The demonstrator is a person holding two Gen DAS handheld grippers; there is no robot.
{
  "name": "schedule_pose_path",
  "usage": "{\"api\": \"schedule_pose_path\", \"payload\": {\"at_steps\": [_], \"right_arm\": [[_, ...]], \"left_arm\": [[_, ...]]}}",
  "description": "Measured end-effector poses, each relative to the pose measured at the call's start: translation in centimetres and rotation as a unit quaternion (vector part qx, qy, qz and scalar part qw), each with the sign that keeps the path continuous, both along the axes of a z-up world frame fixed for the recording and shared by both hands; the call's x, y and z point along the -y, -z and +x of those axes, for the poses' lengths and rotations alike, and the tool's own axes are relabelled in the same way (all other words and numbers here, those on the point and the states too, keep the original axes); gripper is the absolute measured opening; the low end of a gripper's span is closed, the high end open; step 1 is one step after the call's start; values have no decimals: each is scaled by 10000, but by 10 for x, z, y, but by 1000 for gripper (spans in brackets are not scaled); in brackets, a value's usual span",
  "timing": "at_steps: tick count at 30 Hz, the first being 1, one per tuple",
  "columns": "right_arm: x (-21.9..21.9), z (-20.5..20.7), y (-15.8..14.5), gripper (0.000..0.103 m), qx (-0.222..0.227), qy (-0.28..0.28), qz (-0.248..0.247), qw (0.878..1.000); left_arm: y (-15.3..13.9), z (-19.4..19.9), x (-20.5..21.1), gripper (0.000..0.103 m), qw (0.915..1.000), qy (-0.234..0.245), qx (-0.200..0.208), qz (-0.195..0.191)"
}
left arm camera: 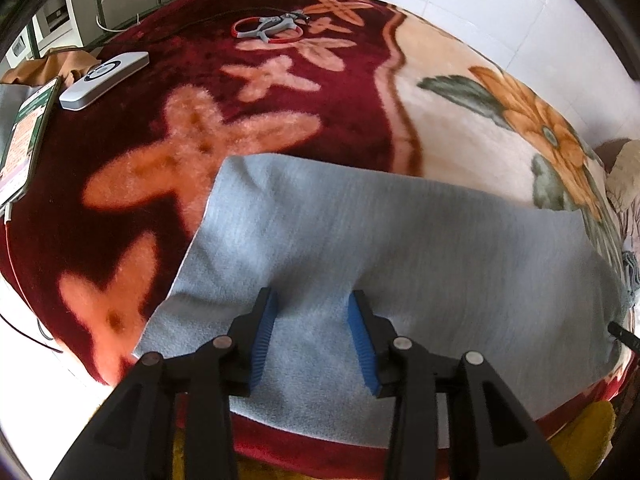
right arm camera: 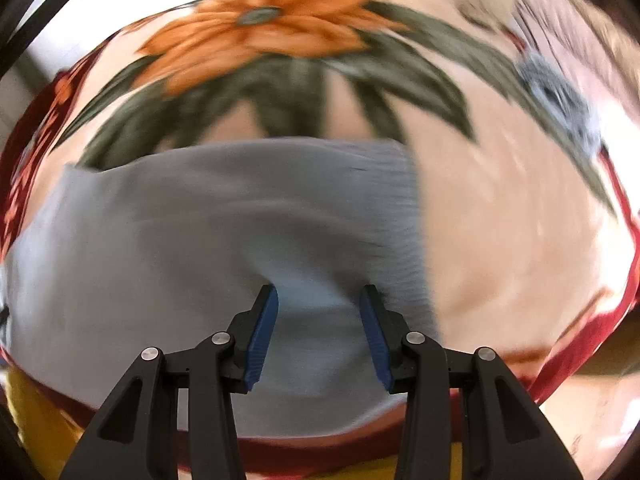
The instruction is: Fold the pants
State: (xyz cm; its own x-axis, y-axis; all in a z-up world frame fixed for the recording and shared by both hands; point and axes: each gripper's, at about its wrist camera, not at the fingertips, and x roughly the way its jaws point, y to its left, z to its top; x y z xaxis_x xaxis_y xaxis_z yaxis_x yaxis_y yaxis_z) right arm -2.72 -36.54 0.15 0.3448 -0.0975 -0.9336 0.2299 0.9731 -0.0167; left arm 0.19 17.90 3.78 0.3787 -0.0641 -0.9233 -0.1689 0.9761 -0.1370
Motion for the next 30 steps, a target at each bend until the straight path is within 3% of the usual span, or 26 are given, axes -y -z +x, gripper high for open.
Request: {"api": "schedule_pose_path", "payload": {"at_steps": [3,8,10,16,25,30], "right_arm": [[9,3,7,42,88,88,276,9995],[-19,10,1,43,-54,-68,-485,9988],[-29,5,-6,43,6,-169,-564,9983],[-63,-13,-27,43,212,-559,-251,9979],[-125,-25,-29,43,143,-1211,249,9922],[-163,-30,-16,43,-89,-1652,193,9860]], "left_arm": [[1,2,2,42,10000,34,-38,60],[-3,3,0,42,10000,-11,-90,-13],[-7,1,-2,43,9999,-4,-125,-22],[-22,-12,-15,61,10000,-30,-71,-5],[-34,-26,-42,71,9998,-156,41,-134],[-31,-27,-57,72,9993,-207,0,-310]]}}
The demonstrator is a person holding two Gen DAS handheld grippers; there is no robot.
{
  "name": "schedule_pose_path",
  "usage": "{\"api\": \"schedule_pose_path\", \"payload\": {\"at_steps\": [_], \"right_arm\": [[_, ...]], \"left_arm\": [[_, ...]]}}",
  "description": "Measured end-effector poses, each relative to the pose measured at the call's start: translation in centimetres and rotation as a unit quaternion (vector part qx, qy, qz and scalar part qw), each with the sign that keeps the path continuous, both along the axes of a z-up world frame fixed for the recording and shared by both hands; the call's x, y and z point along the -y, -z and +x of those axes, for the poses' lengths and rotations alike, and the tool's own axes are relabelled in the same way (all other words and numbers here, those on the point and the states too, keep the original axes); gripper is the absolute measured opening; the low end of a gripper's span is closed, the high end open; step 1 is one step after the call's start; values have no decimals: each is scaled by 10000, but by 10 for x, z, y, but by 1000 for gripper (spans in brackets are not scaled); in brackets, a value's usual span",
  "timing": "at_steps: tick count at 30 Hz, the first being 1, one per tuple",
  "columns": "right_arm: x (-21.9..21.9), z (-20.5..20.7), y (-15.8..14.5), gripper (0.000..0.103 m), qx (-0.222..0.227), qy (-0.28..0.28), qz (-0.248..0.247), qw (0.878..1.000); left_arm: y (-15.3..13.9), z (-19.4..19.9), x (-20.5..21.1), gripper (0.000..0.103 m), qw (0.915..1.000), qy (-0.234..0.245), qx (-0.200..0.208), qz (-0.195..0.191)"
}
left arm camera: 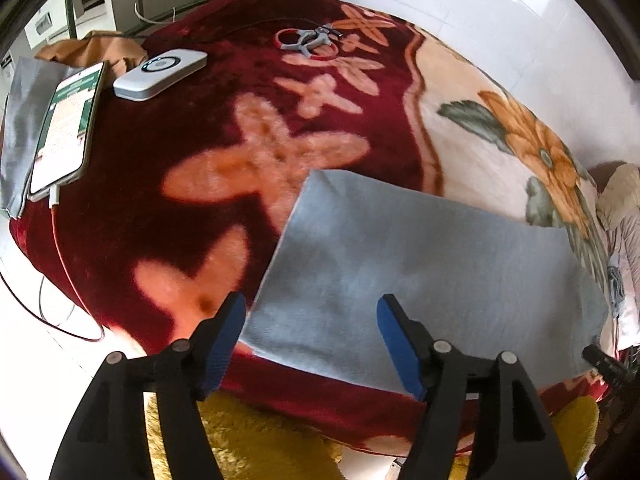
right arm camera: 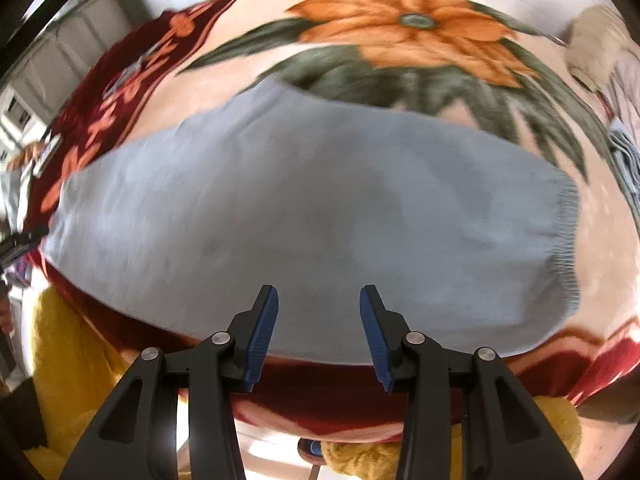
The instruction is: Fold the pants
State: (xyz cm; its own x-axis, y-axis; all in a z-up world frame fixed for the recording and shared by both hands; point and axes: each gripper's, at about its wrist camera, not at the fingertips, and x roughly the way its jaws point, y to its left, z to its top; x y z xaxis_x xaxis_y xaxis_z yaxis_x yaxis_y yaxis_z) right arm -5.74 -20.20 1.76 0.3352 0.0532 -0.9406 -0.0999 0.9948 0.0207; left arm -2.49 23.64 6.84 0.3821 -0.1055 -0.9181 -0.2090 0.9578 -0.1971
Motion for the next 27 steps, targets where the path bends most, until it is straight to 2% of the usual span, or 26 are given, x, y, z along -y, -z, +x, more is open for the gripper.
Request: {"api": "schedule_pose_path", "payload": {"at_steps": [6,13,17,22,27], "right_arm": [[-23,3,18,43,-281,-62,-129,9995],[-30,5,39,45,-464,-74,-240,9986],[-31,6,44,48,-468,-61,-280,9985],[-28,7,47,50,-483,38,-178,9987],[-29,7,48,51,-486,28,-173,9987]], "left_arm": [[7,1,-6,72,9999,112,-26,47],[22,4,-7,72,9992,242,-130,-284],[28,6,0,72,9994,284,-162,109],[34,7,6,76,9990,346,-125,258],[36,6,11,66,9984,476,-13,294]]}}
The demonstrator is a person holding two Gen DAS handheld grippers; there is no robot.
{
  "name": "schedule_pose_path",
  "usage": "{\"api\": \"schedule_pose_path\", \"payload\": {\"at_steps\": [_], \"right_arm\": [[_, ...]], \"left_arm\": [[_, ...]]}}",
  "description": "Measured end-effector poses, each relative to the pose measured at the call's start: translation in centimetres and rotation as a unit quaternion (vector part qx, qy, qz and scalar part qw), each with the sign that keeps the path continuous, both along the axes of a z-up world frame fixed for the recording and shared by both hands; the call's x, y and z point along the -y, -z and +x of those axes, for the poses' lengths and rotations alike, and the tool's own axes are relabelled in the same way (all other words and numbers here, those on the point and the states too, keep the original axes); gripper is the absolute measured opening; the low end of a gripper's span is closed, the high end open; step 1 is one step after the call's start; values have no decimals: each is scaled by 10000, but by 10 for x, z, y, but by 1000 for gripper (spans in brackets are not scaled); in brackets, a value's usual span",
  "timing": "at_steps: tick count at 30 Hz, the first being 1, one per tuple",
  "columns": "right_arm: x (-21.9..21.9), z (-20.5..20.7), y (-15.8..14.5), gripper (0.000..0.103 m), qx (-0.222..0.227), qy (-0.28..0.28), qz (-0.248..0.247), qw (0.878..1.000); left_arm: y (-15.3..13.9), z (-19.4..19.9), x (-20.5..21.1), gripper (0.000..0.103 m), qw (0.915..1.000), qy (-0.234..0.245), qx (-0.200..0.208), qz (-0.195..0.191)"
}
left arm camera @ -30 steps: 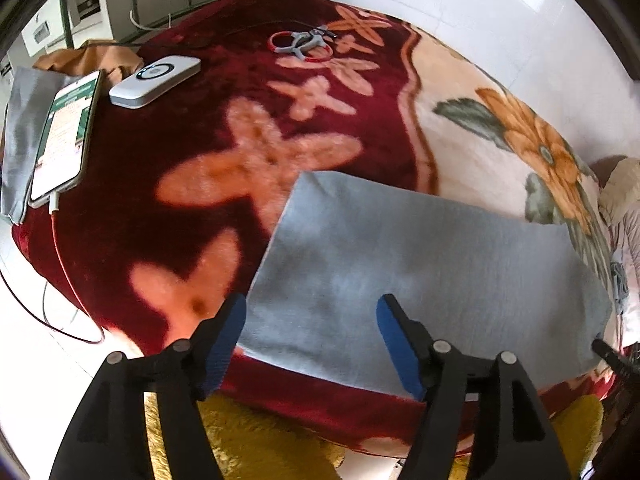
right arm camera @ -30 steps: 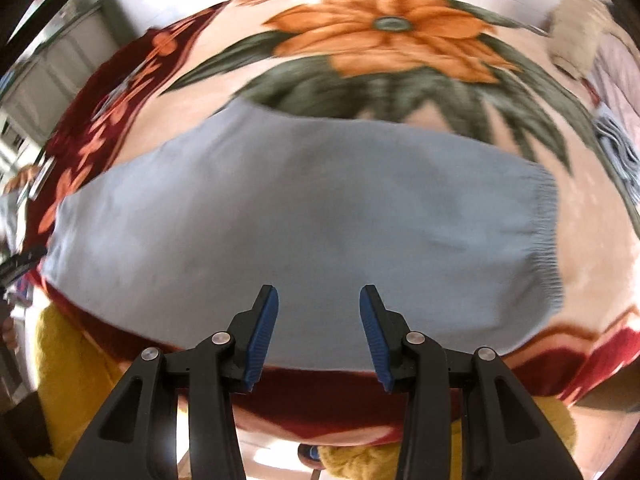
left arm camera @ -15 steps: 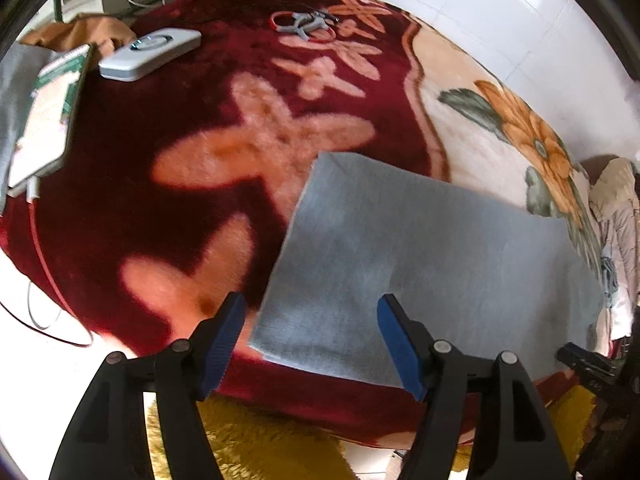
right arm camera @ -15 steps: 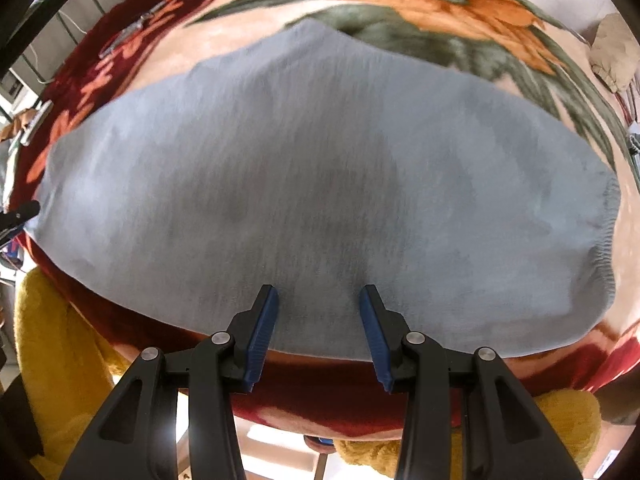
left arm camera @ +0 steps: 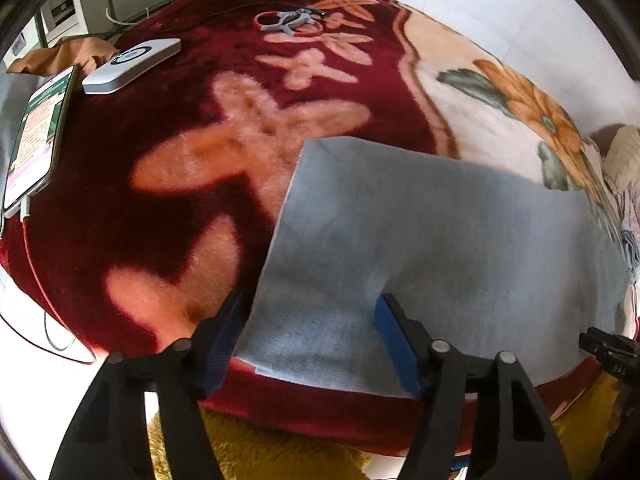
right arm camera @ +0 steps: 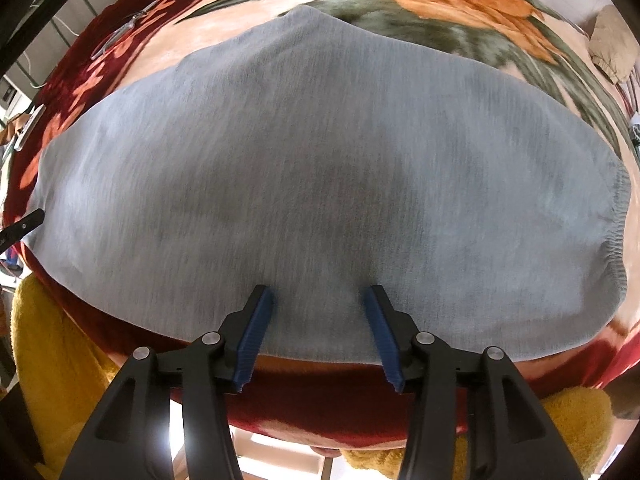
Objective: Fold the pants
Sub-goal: 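Grasp the waistband end with the left gripper and lift it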
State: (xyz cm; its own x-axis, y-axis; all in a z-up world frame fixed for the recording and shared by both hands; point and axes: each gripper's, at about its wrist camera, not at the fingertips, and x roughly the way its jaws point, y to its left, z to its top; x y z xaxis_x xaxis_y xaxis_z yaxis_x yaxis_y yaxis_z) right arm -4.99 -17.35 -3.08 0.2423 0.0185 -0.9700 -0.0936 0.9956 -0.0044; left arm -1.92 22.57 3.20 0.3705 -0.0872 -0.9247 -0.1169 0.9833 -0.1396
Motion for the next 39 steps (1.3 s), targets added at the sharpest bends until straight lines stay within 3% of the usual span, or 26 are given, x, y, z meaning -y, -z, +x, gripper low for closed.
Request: {"api": "schedule_pose_path", "payload": {"at_steps": [5,7,10,18,27,35,39], "right_arm": [[-1,1,0,52,8,-5,-61,10000],[-2,2,1,52,-3,-3,-80,10000],[-5,4,0,52,-60,11,-126,9999],[-17,13,-7,52,-56,-50,-329,9994],[-21,7,-26,52,146,-180,-245,9994],[-13,-4,-42,52,501,-170,-115,9985],[-4,-7,-48,52,612,-102,-18,9981]], "left_arm": [[1,0,0,49,9996,88,130,-230],[2,0,-2,27,9985,139,197,-487],[4,0,-5,17,9962,88,226,-837],[-7,-5,-9,14,9921,105,468,-1160],[-42,-10,-1,14,9871,226,807,-1367],[-83,-12,34,14,9818,710,1097,-1377],[-91,-8,56,14,9823,896,1038,-1275]]}}
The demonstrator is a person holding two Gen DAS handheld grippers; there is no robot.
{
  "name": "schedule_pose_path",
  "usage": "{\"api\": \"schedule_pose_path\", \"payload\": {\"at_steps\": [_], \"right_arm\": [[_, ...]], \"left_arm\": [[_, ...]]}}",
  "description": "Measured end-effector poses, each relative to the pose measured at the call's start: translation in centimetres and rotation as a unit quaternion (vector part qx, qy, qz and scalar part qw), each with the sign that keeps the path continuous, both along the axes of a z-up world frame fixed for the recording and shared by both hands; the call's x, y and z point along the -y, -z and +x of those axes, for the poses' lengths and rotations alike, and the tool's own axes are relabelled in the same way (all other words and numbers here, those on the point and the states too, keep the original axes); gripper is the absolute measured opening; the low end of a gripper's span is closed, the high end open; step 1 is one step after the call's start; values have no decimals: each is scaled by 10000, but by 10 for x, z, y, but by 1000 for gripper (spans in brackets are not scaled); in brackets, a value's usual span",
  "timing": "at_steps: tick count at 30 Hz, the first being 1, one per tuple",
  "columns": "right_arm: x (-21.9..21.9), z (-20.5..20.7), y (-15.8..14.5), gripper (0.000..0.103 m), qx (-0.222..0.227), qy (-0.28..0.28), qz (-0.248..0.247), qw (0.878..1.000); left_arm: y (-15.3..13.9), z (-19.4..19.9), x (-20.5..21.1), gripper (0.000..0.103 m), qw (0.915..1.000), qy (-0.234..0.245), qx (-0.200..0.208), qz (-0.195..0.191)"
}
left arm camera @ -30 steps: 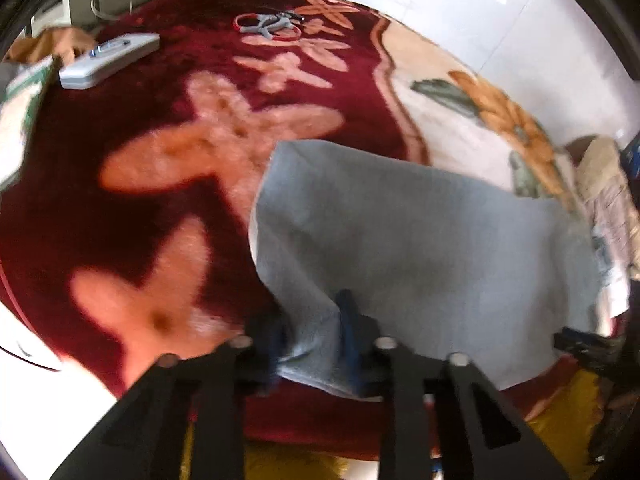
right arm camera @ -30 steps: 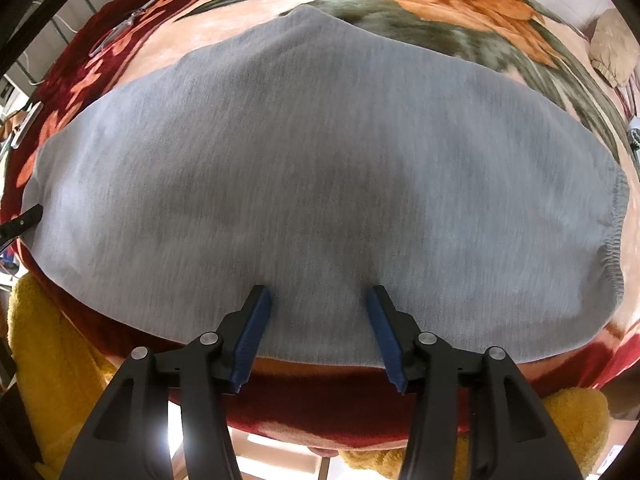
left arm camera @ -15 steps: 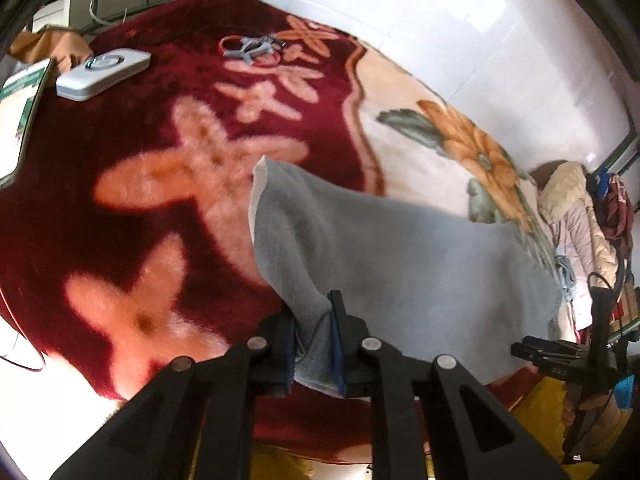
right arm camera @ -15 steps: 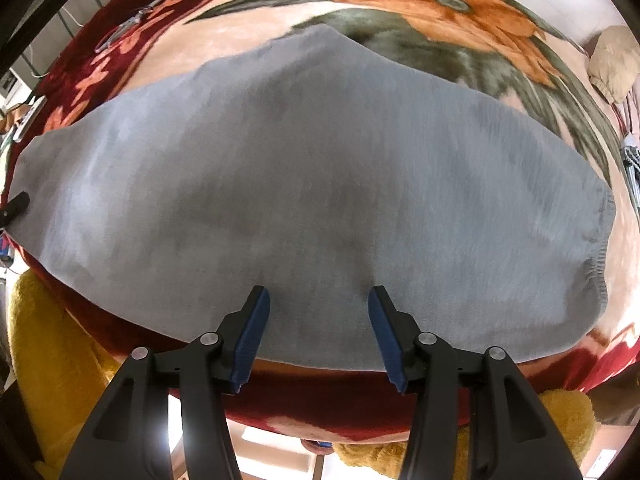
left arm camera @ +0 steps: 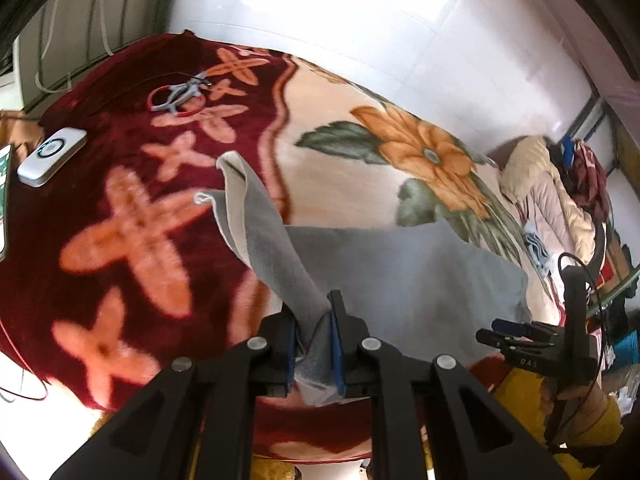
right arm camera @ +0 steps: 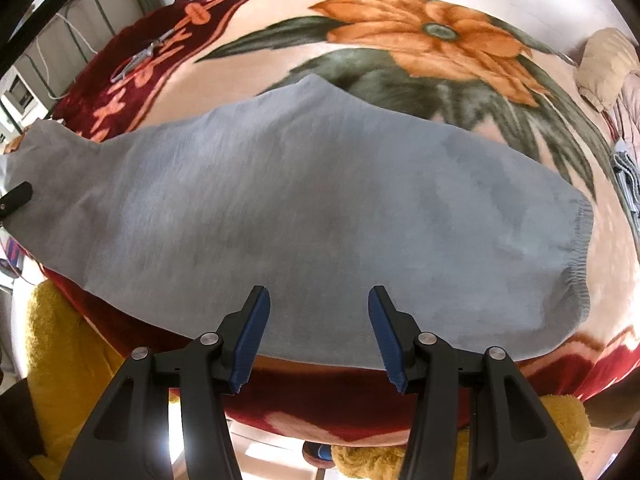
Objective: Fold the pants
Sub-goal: 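Grasp the waistband end with the left gripper and lift it, then fold the waistband end over toward the cuffs and open the left gripper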
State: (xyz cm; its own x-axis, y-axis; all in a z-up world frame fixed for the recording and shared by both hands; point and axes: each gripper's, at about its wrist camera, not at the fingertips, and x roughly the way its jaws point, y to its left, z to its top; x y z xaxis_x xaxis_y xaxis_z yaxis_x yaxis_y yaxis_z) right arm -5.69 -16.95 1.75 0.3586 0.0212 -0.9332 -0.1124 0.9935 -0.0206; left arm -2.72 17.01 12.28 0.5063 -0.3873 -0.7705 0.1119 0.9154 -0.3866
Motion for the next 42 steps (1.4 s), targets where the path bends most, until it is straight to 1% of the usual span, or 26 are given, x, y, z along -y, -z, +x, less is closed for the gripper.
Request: {"api": "schedule_pose_path", "payload": {"at_steps": [3,10,16,22,25,26,29,31,32,34,37,38,40,42], "right_arm": [[8,-2,-2,52,55,67,106,9999],[26,-7,0,52,107,229,323,9992],[37,-7,4,52,91,359,448,9983],[41,-7,9,52,37,413,495,9979],[40,-6,11,52,3,385,476,9981],[38,-5,11,52,-3,386,464,9982],[36,-4,13,52,-33,351,435,9984],[34,-3,13,52,-52,329,410,9986],[34,-2,13,52,-58,303,399,9987],[30,-1,12,52,-47,244,393,9989],[21,3,7,52,0,157,526,9985],[17,5,5,52,4,110,639,9979],[10,10,4,52,-32,8,848,9964],[1,15,4,52,-69,-68,955,9954]], "left_arm": [[-3,2,15,14,9999,107,-52,-40],[-6,11,64,14,9984,546,-141,107],[9,20,105,14,9956,837,-365,219],[27,24,135,14,9919,1103,-538,340],[36,24,144,15,9906,1162,-619,369],[38,24,146,15,9902,1172,-658,382],[41,23,146,21,9898,1146,-771,347],[39,22,143,31,9902,1122,-782,273],[36,20,140,33,9907,1102,-766,215],[31,17,134,41,9916,1059,-734,102],[23,12,123,44,9934,963,-613,59],[21,11,118,44,9941,909,-583,78],[21,9,109,45,9953,768,-562,150],[26,7,98,45,9960,613,-591,270]]}}
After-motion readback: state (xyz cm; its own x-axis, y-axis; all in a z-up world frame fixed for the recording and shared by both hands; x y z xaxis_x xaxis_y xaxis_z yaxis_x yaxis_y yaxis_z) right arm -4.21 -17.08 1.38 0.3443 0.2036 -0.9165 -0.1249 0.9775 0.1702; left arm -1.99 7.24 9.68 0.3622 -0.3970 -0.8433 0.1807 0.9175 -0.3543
